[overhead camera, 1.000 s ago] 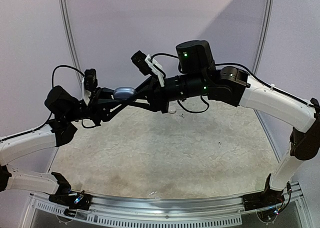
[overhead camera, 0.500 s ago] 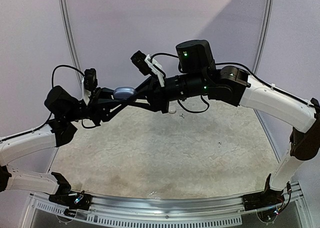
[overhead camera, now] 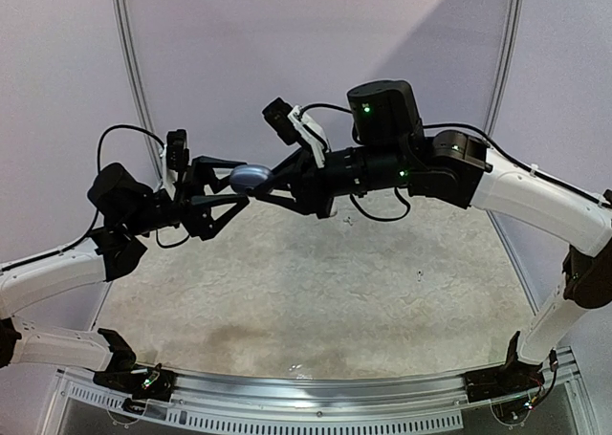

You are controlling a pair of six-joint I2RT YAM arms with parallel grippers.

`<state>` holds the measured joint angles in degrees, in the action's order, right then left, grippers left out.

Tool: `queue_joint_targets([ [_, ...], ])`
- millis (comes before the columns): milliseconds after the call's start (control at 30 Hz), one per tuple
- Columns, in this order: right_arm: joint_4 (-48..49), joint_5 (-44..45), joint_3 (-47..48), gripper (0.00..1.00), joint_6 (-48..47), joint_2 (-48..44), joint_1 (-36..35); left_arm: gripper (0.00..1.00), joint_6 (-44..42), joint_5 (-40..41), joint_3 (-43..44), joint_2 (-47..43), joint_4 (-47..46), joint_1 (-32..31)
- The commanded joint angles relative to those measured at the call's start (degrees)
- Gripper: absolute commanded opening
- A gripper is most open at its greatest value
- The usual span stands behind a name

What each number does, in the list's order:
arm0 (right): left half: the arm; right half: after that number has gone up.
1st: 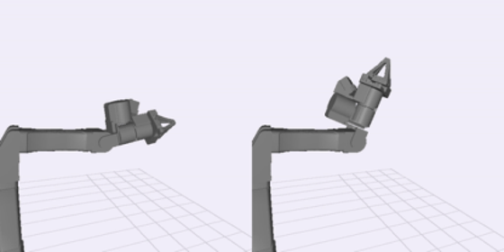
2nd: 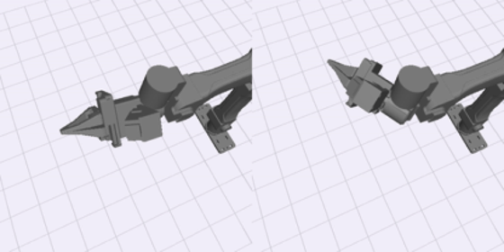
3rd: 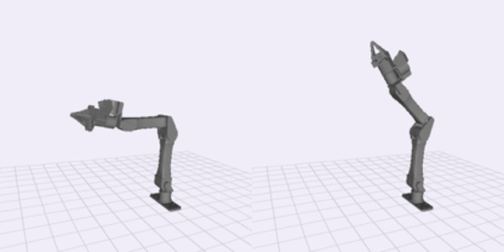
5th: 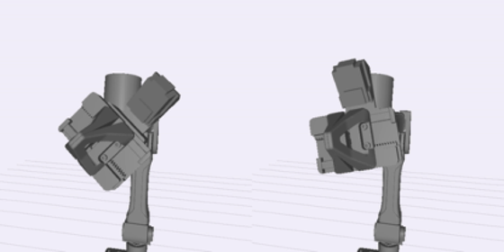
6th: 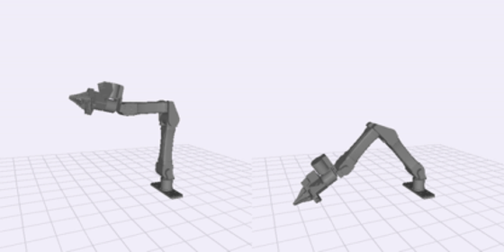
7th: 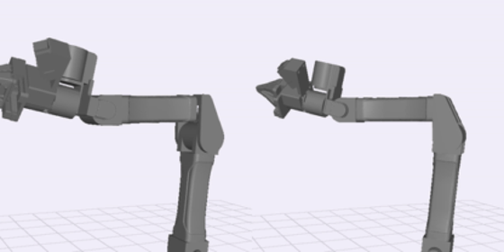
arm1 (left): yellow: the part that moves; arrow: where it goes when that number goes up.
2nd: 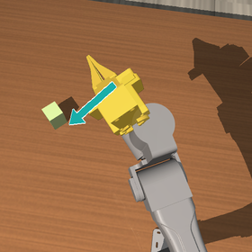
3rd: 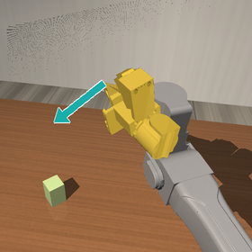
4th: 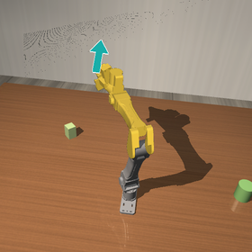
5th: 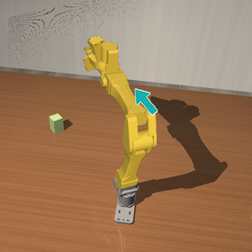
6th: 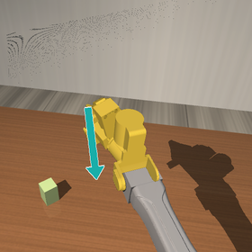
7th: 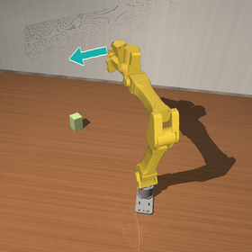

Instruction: Insert the wireless bluetooth earbuds into the charging case

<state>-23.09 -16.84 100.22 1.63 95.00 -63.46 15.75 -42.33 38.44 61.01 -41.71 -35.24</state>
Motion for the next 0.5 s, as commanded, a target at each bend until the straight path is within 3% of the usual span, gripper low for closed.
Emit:
queue_joint_targets([
  [0, -0.4, 3.2, -4.0, 0.0, 5.8, -4.0, 3.4, 0.91, -1.8, 2.2, -1.1, -1.1, 2.8, -0.4],
  [200, -11.3, 5.6, -13.7, 0.0, 22.8, -8.7, 18.1, 0.97, -3.2, 4.7, -1.6, -1.9, 4.7, -0.3],
  [300, -15.4, -0.6, -21.9, 0.0, 31.7, -10.0, 28.7, 0.97, -3.8, 5.3, -1.7, -2.3, 5.5, -0.3],
  [467, -11.8, -11.0, -35.8, 0.0, 36.1, -10.5, 45.0, 0.97, -4.4, 5.8, -2.0, -2.9, 6.9, -0.1],
])
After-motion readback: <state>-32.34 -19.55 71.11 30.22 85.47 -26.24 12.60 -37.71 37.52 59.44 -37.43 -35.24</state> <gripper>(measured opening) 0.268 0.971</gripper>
